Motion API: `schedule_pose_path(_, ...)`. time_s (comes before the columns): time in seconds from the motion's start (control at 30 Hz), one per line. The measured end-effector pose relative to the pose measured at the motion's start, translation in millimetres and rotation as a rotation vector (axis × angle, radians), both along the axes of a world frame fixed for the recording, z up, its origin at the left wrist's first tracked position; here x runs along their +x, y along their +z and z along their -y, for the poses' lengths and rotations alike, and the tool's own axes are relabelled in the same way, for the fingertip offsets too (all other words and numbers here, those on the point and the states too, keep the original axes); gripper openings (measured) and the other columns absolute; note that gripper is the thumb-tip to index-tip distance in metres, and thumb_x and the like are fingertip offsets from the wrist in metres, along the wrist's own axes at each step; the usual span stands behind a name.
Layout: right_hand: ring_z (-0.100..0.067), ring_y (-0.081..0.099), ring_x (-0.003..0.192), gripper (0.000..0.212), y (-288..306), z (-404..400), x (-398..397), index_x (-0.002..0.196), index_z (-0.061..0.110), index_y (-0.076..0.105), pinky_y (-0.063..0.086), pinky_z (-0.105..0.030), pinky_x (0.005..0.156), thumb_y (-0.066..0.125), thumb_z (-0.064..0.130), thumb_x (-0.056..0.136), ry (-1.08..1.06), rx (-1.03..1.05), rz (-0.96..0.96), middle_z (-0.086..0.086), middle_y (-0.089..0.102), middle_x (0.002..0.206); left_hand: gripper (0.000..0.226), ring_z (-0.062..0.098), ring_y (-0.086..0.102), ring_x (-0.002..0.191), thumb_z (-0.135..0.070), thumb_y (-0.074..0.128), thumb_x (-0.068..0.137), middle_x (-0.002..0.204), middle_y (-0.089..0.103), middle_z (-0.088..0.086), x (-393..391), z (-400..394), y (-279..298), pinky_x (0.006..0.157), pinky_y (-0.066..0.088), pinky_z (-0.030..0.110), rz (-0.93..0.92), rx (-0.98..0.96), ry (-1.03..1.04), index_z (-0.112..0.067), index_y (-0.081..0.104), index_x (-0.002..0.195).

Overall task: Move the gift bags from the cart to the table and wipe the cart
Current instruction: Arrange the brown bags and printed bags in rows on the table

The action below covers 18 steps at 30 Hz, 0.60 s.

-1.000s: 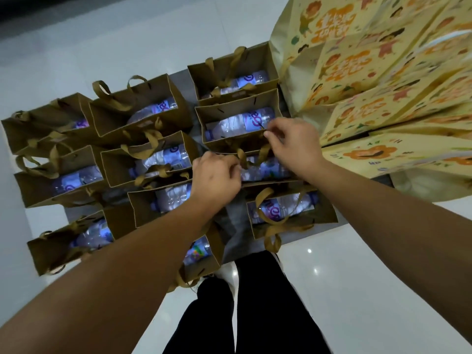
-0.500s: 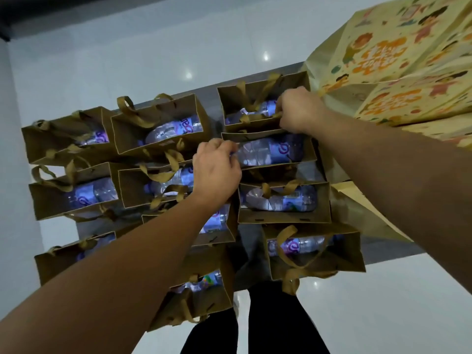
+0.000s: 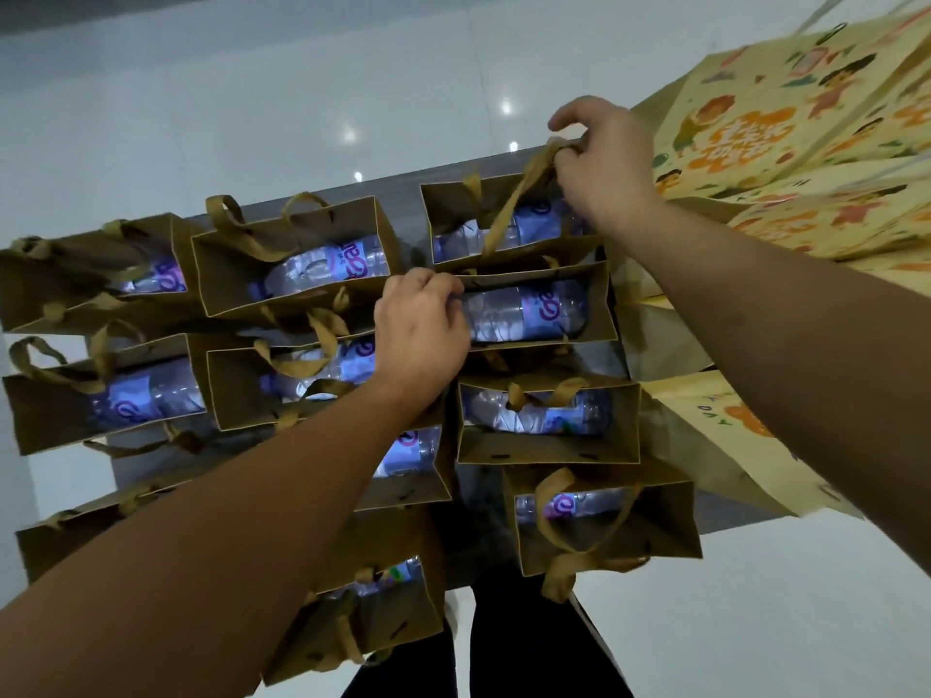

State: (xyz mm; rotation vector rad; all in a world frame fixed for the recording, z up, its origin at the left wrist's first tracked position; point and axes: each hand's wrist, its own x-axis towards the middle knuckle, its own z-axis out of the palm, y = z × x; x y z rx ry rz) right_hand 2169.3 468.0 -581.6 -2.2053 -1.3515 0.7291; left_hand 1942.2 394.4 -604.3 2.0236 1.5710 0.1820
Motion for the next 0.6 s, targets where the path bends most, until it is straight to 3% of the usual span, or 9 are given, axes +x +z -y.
schedule_pose_path(0.1, -0.031, 0.059, 0.09, 0.058, 3.4, -11.2, 0.4, 0.134, 0.023, 0.052, 0.049, -0.04, 0.068, 0.062, 0.002, 0.081, 0.395, -0.281, 0.429, -0.01, 0.062, 0.098, 0.024, 0.025, 0.05, 0.111, -0.019, 0.056, 0.097, 0.117, 0.063, 0.005, -0.3, -1.7, 1.4, 0.092, 0.041, 0.039, -0.006, -0.021, 0.008, -0.017, 0.069, 0.117)
schedule_pose_path(0.2, -0.032, 0.057, 0.087, 0.041, 2.0, -16.6, -4.9, 0.121, 0.018, 0.065, 0.043, -0.037, 0.064, 0.064, 0.002, 0.083, 0.506, -0.394, 0.558, -0.012, 0.061, 0.099, 0.024, 0.023, 0.049, 0.112, -0.021, 0.056, 0.097, 0.118, 0.064, 0.002, -5.1, 0.4, 4.2, 0.09, 0.037, 0.034, -0.008, -0.024, -0.002, -0.019, 0.069, 0.117)
schedule_pose_path(0.3, -0.032, 0.059, 0.094, 0.03, -0.1, -7.7, -7.2, 0.112, 0.016, 0.072, 0.044, -0.036, 0.069, 0.056, 0.007, 0.088, 0.312, -0.257, 0.48, -0.013, 0.064, 0.102, 0.024, 0.02, 0.049, 0.112, -0.02, 0.057, 0.096, 0.119, 0.065, -0.001, -14.3, 7.0, 8.6, 0.09, 0.033, 0.03, 0.001, -0.018, -0.028, -0.02, 0.069, 0.117)
schedule_pose_path(0.4, -0.028, 0.055, 0.107, 0.02, 6.7, 3.1, -16.0, 0.108, 0.016, 0.073, 0.043, -0.033, 0.08, 0.059, 0.022, 0.094, 0.108, 0.029, 0.296, -0.01, 0.058, 0.111, 0.023, 0.02, 0.048, 0.112, -0.019, 0.057, 0.096, 0.119, 0.064, 0.0, -23.0, 11.5, 16.4, 0.09, 0.032, 0.029, -0.023, -0.006, -0.034, -0.02, 0.069, 0.116)
schedule_pose_path(0.5, -0.02, 0.058, 0.091, 0.022, 22.2, 4.2, -31.4, 0.099, 0.01, 0.067, 0.049, -0.036, 0.081, 0.059, 0.03, 0.097, -0.056, 0.168, -0.029, 0.001, 0.059, 0.092, 0.021, 0.024, 0.05, 0.109, -0.018, 0.056, 0.097, 0.115, 0.065, 0.004, -28.4, 11.1, 28.6, 0.089, 0.035, 0.032, -0.022, 0.001, 0.015, -0.018, 0.071, 0.112)
schedule_pose_path(0.6, -0.016, 0.055, 0.077, 0.019, 42.4, 8.3, -37.5, 0.095, 0.01, 0.066, 0.049, -0.036, 0.075, 0.062, 0.029, 0.097, -0.034, 0.169, -0.099, 0.005, 0.056, 0.075, 0.02, 0.026, 0.052, 0.107, -0.018, 0.056, 0.096, 0.111, 0.066, 0.005, -32.5, 9.5, 48.4, 0.089, 0.042, 0.037, -0.029, 0.016, 0.031, -0.018, 0.071, 0.109)
